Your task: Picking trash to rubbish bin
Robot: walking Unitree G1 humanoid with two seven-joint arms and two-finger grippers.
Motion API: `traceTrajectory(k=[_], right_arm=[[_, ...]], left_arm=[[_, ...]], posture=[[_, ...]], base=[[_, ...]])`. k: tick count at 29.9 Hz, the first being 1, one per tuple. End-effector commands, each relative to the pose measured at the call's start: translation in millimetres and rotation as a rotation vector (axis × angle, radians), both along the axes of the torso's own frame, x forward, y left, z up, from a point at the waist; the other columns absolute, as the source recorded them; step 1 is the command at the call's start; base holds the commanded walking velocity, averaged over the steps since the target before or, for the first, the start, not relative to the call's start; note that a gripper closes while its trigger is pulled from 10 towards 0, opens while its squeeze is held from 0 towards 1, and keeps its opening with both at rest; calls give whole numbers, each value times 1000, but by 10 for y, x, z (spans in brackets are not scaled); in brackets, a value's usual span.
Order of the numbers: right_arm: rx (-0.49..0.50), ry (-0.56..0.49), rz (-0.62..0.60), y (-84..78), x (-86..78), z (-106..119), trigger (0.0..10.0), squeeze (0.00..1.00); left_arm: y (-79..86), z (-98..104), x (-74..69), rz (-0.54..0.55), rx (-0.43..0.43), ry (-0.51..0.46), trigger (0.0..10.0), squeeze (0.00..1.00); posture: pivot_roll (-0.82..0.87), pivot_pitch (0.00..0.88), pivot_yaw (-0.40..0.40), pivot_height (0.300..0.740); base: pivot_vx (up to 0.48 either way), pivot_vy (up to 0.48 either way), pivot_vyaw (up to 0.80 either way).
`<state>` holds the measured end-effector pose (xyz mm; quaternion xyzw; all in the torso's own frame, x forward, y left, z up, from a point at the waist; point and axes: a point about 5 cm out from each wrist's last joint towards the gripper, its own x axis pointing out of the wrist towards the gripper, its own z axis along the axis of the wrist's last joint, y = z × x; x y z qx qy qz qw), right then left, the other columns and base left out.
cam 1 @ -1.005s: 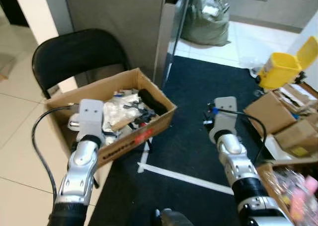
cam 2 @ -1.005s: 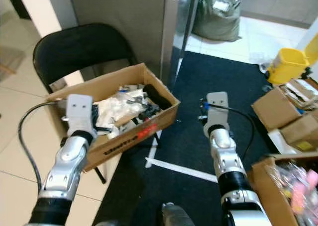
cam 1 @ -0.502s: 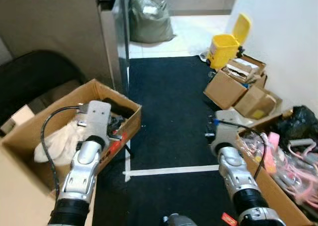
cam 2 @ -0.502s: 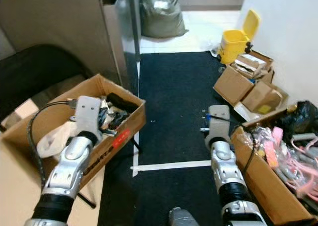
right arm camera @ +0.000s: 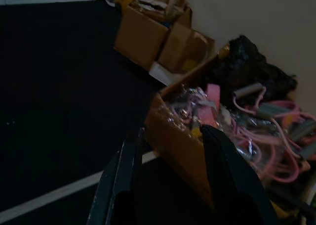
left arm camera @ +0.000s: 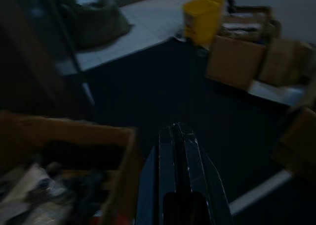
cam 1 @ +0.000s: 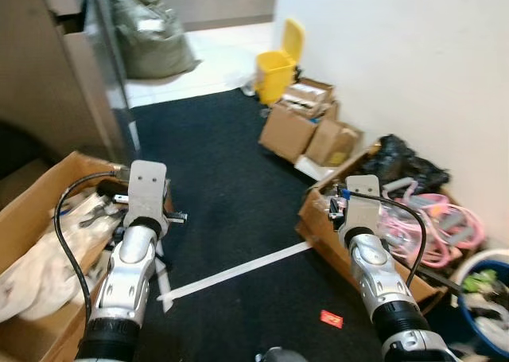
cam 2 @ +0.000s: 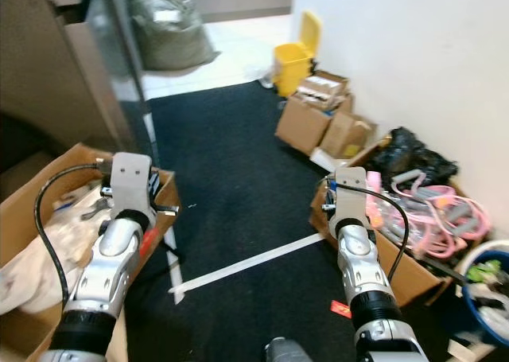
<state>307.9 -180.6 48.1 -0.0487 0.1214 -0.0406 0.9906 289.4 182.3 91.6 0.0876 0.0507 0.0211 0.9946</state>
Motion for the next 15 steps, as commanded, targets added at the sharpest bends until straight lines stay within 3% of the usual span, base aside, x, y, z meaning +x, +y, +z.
traceTrajectory(k=[1,15], right_arm=[[-2,14,5,-3,-23,-42,10000,0],[-6,11,-6,-33,-23,-28,10000,0]], left_arm=[[-34,-22,-13,-13,-5,5,10000,0],[-102,-44,2,-21,31,18,10000,0]], posture=[[66,7,-55,740],[58,25,-54,740]], base=[[0,0,-800],[0,0,-800]])
